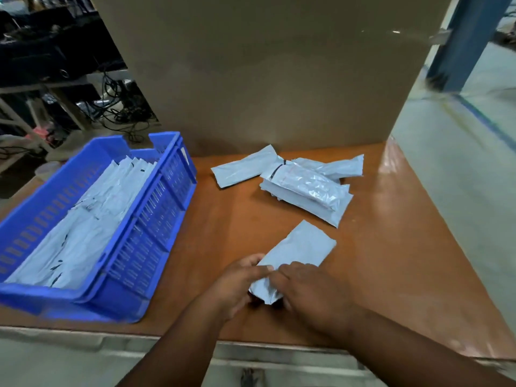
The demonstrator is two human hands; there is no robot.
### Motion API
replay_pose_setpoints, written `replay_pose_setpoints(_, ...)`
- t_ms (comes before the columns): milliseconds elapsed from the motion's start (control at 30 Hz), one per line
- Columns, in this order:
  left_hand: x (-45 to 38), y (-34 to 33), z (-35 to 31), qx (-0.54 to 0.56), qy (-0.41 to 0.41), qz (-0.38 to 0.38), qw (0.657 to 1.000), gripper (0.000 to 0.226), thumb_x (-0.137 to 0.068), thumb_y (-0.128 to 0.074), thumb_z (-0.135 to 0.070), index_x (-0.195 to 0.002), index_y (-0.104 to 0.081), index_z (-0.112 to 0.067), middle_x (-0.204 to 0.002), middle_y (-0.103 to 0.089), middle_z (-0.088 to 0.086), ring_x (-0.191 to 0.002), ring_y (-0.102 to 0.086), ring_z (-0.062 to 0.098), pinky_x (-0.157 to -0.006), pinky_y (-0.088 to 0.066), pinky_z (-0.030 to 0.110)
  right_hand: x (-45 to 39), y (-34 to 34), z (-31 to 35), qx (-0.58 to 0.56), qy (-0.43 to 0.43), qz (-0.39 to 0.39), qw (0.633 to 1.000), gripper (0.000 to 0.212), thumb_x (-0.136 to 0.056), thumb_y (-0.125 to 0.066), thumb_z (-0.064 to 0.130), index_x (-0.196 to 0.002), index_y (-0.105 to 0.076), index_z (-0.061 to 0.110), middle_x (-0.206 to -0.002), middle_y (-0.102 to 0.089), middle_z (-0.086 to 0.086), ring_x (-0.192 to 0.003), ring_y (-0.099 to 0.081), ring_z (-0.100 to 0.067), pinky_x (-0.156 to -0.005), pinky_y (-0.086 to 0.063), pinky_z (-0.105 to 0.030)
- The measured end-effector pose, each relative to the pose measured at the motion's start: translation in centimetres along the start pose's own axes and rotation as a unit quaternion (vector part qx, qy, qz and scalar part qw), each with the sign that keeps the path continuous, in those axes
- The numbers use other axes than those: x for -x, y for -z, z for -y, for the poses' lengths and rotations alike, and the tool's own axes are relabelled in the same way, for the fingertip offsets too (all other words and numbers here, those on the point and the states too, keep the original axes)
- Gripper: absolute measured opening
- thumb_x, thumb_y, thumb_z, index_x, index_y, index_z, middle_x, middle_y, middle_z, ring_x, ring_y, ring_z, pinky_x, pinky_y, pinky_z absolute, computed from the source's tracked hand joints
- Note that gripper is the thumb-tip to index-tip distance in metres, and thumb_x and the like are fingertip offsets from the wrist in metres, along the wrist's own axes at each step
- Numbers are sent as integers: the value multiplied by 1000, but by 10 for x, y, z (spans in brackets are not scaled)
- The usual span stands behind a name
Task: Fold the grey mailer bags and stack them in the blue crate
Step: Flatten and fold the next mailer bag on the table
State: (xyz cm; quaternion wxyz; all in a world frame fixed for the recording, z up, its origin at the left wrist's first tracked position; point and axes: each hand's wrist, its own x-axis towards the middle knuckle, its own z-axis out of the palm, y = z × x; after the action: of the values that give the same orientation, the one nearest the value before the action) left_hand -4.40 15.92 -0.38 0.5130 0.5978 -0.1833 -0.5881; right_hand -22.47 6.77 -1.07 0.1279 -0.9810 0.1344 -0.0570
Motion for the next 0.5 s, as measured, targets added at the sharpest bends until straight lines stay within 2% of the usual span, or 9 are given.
replay_pose_setpoints(67,-4,-2,7,-141,-23,20,990,39,-81,-77,-18,-120,-75,-12,-119,-76,19,-102,-72,33,-96,-54,51,17,-5,-1,5,-23,19,1000,33,-96,-44,37,-129,-49,30,-109,-59,4,-95,-57,-21,-74,-51,-44)
replay_pose_setpoints(167,-10,-4,4,-269,-50,42,961,45,-79,-76,-19,-123,-74,-19,-117,-79,7,-100,-74,21,-89,-57,38,37,-3,0,-38,-25,26,999,30,-97,-51,58,-110,-59,32,-101,-57,9,-91,-57,-15,-72,-50,-39)
replay_pose_setpoints(267,-23,-3,-9,-388,-56,95,915,43,-84,-78,-18,-126,-73,-24,-118,-78,-5,-103,-73,12,-89,-59,33,53,3,-7,-11,-67,-94,993,31,-100,-54,53,-84,-61,27,-86,-51,7,-80,-51,-16,-65,-45,-38)
replay_pose_setpoints(300,-28,-4,-13,-437,-70,103,891,42,-86,-78,-15,-126,-74,-24,-118,-77,-7,-103,-72,10,-89,-59,31,57,4,-11,13,-81,-129,988,28,-100,-55,47,-83,-61,25,-88,-52,6,-82,-51,-18,-67,-45,-39)
replay_pose_setpoints(367,-36,-7,-17,-531,-114,76,836,47,-86,-77,-13,-131,-72,-25,-125,-73,-9,-110,-69,10,-98,-56,35,63,6,-23,62,-102,-152,981,21,-99,-55,41,-94,-63,23,-105,-58,1,-95,-55,-24,-76,-48,-41)
replay_pose_setpoints(467,-36,-20,-13,-665,-211,-62,714,53,-90,-73,-32,-142,-62,-25,-132,-61,-1,-124,-56,23,-107,-47,35,66,2,-40,70,-147,-119,979,35,-97,-54,44,-123,-63,24,-144,-55,-6,-128,-54,-31,-103,-49,-46)
replay_pose_setpoints(500,-33,-26,-6,-669,-251,-92,694,52,-93,-67,-40,-142,-61,-24,-133,-60,2,-126,-54,26,-107,-46,36,66,0,-44,62,-164,-99,980,43,-96,-54,47,-133,-61,25,-153,-50,-8,-139,-49,-32,-112,-44,-48)
